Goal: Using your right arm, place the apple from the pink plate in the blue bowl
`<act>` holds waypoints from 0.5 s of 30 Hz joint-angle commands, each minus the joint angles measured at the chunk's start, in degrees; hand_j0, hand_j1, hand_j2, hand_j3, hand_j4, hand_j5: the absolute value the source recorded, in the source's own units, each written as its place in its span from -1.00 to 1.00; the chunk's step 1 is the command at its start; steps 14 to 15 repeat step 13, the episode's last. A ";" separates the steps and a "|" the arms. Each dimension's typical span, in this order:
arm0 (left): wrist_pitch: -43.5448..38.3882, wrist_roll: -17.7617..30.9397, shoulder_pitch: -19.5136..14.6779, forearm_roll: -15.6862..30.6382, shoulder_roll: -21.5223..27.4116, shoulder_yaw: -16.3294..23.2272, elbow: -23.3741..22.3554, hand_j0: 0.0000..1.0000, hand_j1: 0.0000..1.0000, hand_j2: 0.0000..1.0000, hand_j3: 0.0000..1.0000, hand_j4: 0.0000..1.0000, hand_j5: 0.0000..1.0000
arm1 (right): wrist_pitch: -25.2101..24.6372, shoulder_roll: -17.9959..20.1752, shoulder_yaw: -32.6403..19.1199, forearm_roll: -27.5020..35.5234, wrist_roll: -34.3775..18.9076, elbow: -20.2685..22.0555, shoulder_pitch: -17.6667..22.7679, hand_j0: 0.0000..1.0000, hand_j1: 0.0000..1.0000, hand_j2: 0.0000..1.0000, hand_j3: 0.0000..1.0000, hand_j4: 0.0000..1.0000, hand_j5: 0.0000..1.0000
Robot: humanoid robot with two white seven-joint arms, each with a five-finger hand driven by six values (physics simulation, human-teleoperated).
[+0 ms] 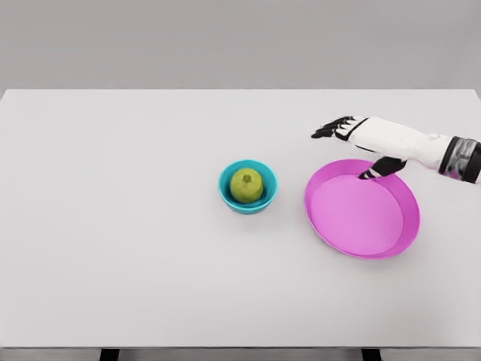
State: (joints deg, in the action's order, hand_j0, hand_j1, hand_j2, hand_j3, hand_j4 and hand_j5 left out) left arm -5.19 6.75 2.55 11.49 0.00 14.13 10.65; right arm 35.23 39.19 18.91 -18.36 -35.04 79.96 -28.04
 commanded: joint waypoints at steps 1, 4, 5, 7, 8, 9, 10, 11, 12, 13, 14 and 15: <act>0.00 0.02 0.00 0.02 0.00 0.02 -0.01 1.00 1.00 1.00 1.00 1.00 1.00 | -0.23 3.70 -5.55 1.66 0.04 -0.16 0.09 1.00 1.00 1.00 1.00 1.00 1.00; 0.00 0.02 0.00 0.02 0.00 0.02 -0.01 1.00 1.00 1.00 1.00 1.00 1.00 | -0.23 -1.40 -12.66 1.40 0.04 -1.74 4.39 1.00 1.00 1.00 1.00 1.00 1.00; 0.00 0.02 0.00 0.02 0.00 0.02 -0.01 1.00 1.00 1.00 1.00 1.00 1.00 | -0.23 -1.67 -13.46 1.40 0.04 -1.48 5.36 1.00 1.00 1.00 1.00 1.00 1.00; 0.00 0.02 0.00 0.02 0.00 0.02 -0.01 1.00 1.00 1.00 1.00 1.00 1.00 | -0.23 -1.66 -13.54 1.40 0.04 -1.74 5.54 1.00 1.00 1.00 1.00 1.00 1.00; 0.00 0.02 0.00 0.02 0.00 0.02 -0.01 1.00 1.00 1.00 1.00 1.00 1.00 | -0.23 -1.75 -13.54 1.40 0.04 -1.65 6.68 1.00 1.00 1.00 1.00 1.00 1.00; 0.00 0.02 0.00 0.02 0.00 0.02 -0.01 1.00 1.00 1.00 1.00 1.00 1.00 | -0.23 -1.84 -13.54 1.40 0.04 -1.56 7.29 1.00 1.00 1.00 1.00 1.00 1.00; 0.00 0.02 0.00 0.02 0.00 0.02 -0.01 1.00 1.00 1.00 1.00 1.00 1.00 | -0.23 -1.66 -13.54 1.40 0.04 -1.65 7.65 1.00 1.00 1.00 1.00 1.00 1.00; 0.00 0.02 0.00 0.02 0.00 0.02 -0.01 1.00 1.00 1.00 1.00 1.00 1.00 | -0.23 -1.66 -13.54 1.40 0.04 -1.56 7.91 1.00 1.00 1.00 1.00 1.00 1.00; 0.00 0.02 0.00 0.02 0.00 0.02 -0.01 1.00 1.00 1.00 1.00 1.00 1.00 | -0.23 -1.58 -13.54 1.40 0.04 -1.74 8.09 1.00 1.00 1.00 1.00 1.00 1.00; 0.00 0.02 0.00 0.02 0.00 0.02 -0.01 1.00 1.00 1.00 1.00 1.00 1.00 | -0.23 -1.40 -13.63 1.40 0.04 -1.74 8.09 1.00 1.00 1.00 1.00 1.00 1.00; 0.00 0.02 0.00 0.02 0.00 0.02 -0.01 1.00 1.00 1.00 1.00 1.00 1.00 | -0.23 -1.40 -13.63 1.40 0.04 -1.74 8.09 1.00 1.00 1.00 1.00 1.00 1.00; 0.00 0.02 0.00 0.02 0.00 0.02 -0.01 1.00 1.00 1.00 1.00 1.00 1.00 | -0.23 -1.40 -13.63 1.40 0.04 -1.74 8.09 1.00 1.00 1.00 1.00 1.00 1.00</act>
